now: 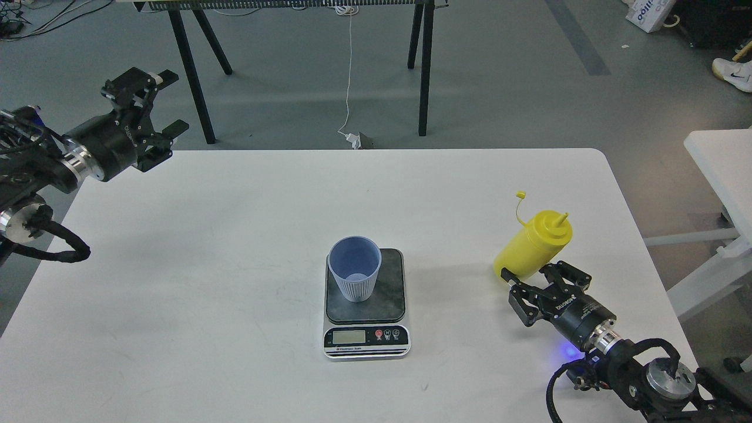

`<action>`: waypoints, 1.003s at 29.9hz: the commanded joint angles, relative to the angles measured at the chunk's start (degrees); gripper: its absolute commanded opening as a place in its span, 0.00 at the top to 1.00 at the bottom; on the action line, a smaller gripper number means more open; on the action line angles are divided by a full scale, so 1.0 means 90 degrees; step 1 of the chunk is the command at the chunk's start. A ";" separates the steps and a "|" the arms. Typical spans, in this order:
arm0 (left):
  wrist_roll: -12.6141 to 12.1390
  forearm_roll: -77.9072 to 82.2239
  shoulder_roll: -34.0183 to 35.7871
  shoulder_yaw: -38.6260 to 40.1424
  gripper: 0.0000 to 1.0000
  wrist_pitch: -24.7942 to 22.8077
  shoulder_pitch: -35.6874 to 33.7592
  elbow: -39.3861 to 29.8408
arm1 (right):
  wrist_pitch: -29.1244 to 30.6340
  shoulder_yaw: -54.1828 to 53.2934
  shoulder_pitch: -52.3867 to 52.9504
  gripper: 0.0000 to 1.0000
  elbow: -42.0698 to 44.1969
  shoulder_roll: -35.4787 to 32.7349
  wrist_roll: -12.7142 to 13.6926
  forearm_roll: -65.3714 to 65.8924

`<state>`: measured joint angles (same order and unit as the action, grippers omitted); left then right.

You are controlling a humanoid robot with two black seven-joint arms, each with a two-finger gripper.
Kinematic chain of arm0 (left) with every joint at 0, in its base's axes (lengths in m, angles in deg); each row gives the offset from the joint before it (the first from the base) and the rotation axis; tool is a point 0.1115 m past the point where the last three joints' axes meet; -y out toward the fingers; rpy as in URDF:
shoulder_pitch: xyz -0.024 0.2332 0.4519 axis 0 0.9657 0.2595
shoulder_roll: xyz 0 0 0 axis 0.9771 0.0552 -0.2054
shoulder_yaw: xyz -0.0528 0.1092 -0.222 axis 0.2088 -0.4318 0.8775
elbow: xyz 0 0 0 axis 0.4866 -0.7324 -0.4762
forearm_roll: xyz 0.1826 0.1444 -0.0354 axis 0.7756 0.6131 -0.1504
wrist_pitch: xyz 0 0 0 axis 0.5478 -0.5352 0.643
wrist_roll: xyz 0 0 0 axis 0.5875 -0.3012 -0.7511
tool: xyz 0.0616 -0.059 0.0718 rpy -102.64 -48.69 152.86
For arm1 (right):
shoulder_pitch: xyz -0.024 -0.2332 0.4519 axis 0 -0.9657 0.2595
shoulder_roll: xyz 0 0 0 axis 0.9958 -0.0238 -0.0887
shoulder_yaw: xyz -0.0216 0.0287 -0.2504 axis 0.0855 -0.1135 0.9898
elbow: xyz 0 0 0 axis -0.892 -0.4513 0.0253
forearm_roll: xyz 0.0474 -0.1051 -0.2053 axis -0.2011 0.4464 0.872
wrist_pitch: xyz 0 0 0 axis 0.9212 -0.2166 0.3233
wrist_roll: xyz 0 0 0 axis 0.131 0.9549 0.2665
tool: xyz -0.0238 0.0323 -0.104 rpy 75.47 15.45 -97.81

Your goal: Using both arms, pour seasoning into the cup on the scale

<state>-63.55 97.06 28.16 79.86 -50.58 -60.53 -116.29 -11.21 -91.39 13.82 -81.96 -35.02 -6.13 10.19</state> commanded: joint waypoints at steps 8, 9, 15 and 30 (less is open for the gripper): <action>0.0001 0.0000 0.0004 0.0000 0.01 0.0000 0.0000 -0.0005 | -0.0001 -0.0001 -0.0109 0.57 -0.0011 -0.0040 0.0000 0.0000; 0.0001 0.0000 0.0004 0.0000 0.01 0.0000 0.0000 -0.0005 | -0.0001 -0.0001 -0.0119 0.54 -0.0011 -0.0079 0.0000 0.0000; 0.0001 0.0000 0.0014 0.0000 0.01 0.0000 0.0000 -0.0005 | -0.0001 -0.0079 -0.0265 0.07 -0.0244 -0.0313 0.0000 -0.0068; 0.0001 -0.0010 -0.0015 0.0030 0.01 0.0000 0.0000 -0.0005 | -0.0001 -0.0654 -0.2129 0.05 -0.2313 -0.1289 0.0000 -0.0088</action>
<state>-63.54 96.98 28.00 80.11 -50.58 -60.53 -116.33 -11.21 -94.98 -0.57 -97.28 -43.38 -6.11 9.39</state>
